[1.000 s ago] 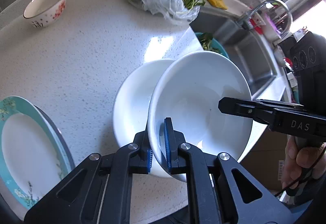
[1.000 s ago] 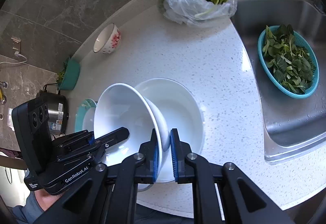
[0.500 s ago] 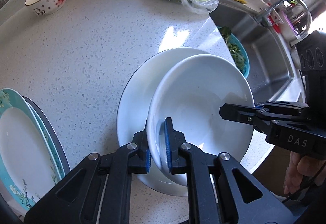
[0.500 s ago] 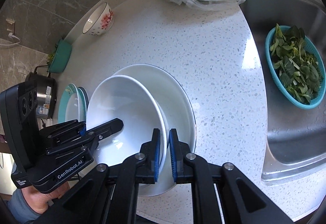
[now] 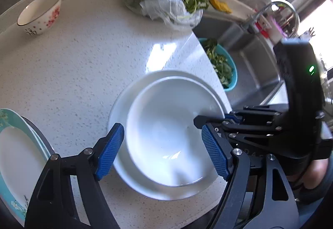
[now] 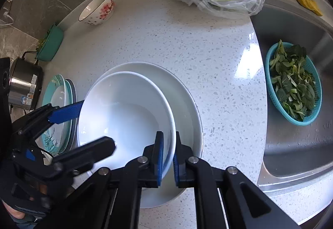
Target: Organize plates and bowls
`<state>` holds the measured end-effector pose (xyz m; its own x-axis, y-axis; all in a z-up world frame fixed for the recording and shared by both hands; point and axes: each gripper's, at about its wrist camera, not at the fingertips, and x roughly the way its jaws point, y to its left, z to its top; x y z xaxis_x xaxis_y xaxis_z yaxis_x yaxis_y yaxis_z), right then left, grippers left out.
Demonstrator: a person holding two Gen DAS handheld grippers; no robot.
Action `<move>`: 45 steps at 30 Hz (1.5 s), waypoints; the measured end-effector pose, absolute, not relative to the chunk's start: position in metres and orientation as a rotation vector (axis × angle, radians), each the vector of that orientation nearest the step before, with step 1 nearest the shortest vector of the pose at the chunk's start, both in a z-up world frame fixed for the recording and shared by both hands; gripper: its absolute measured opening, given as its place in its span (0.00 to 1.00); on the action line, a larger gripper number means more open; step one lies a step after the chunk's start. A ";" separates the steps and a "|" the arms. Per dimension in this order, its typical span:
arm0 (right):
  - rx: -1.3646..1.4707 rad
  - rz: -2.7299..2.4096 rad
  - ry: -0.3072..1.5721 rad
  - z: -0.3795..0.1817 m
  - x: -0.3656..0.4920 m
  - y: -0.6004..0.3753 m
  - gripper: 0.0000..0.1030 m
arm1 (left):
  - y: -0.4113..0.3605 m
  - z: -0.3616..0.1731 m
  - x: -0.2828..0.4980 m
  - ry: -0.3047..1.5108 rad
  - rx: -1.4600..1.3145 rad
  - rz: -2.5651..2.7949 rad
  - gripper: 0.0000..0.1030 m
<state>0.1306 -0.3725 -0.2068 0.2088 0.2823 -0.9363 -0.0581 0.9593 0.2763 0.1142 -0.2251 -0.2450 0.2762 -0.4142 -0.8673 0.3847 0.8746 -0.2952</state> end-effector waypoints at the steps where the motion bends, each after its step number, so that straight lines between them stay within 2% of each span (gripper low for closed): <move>1: 0.199 0.238 1.342 -0.206 0.131 -0.372 0.11 | -0.222 -0.242 0.115 1.169 -0.033 -0.532 0.74; 4: 0.206 0.232 1.327 -0.194 0.128 -0.372 0.26 | -0.212 -0.226 0.115 1.148 -0.073 -0.542 0.74; 5: 0.212 0.230 1.317 -0.188 0.127 -0.372 0.36 | -0.209 -0.218 0.114 1.137 -0.085 -0.555 0.75; 6: 0.220 0.228 1.306 -0.182 0.126 -0.373 0.44 | -0.204 -0.209 0.113 1.121 -0.095 -0.571 0.83; 7: 0.240 0.229 1.286 -0.171 0.125 -0.375 0.48 | -0.199 -0.198 0.113 1.103 -0.104 -0.581 0.99; 10: 0.309 0.266 1.198 -0.140 0.128 -0.382 0.69 | -0.168 -0.165 0.120 1.037 -0.119 -0.581 1.00; 11: 0.337 0.277 1.165 -0.132 0.131 -0.383 0.82 | -0.156 -0.154 0.126 1.016 -0.109 -0.555 1.00; 12: 0.381 0.294 1.115 -0.121 0.136 -0.386 0.90 | -0.142 -0.143 0.134 0.988 -0.091 -0.527 1.00; 14: 0.426 0.329 1.054 -0.109 0.149 -0.384 0.95 | -0.112 -0.126 0.150 0.933 -0.072 -0.470 1.00; 19: 0.405 0.404 1.014 -0.093 0.200 -0.346 0.95 | -0.042 -0.111 0.212 0.887 -0.080 -0.342 1.00; 25: 0.450 0.463 1.045 -0.098 0.274 -0.303 0.93 | 0.006 -0.148 0.306 1.026 -0.162 -0.295 1.00; 35: 0.524 0.438 1.174 -0.162 0.377 -0.259 0.71 | 0.009 -0.218 0.412 1.165 -0.095 -0.330 0.98; 36: 0.524 0.432 1.197 -0.172 0.384 -0.254 0.70 | 0.009 -0.225 0.419 1.171 -0.096 -0.336 0.94; 37: 0.529 0.435 1.209 -0.179 0.388 -0.251 0.70 | 0.010 -0.233 0.426 1.178 -0.096 -0.344 0.81; 38: 0.527 0.435 1.220 -0.185 0.392 -0.250 0.68 | 0.010 -0.238 0.433 1.187 -0.092 -0.346 0.73; 39: 0.521 0.426 1.235 -0.192 0.396 -0.246 0.68 | 0.010 -0.245 0.441 1.197 -0.089 -0.347 0.59; 40: 0.523 0.426 1.244 -0.197 0.399 -0.244 0.68 | 0.010 -0.249 0.443 1.209 -0.087 -0.347 0.55; 43: 0.531 0.423 1.263 -0.208 0.405 -0.239 0.67 | 0.015 -0.267 0.454 1.233 -0.090 -0.353 0.54; 45: 0.535 0.421 1.261 -0.212 0.410 -0.238 0.60 | 0.018 -0.274 0.463 1.235 -0.105 -0.360 0.54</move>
<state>0.4096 -0.2381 -0.2124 0.2580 0.5743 -0.7769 -0.0077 0.8053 0.5928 0.4627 0.0180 -0.2739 0.2817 -0.3242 -0.9031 0.2117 0.9390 -0.2710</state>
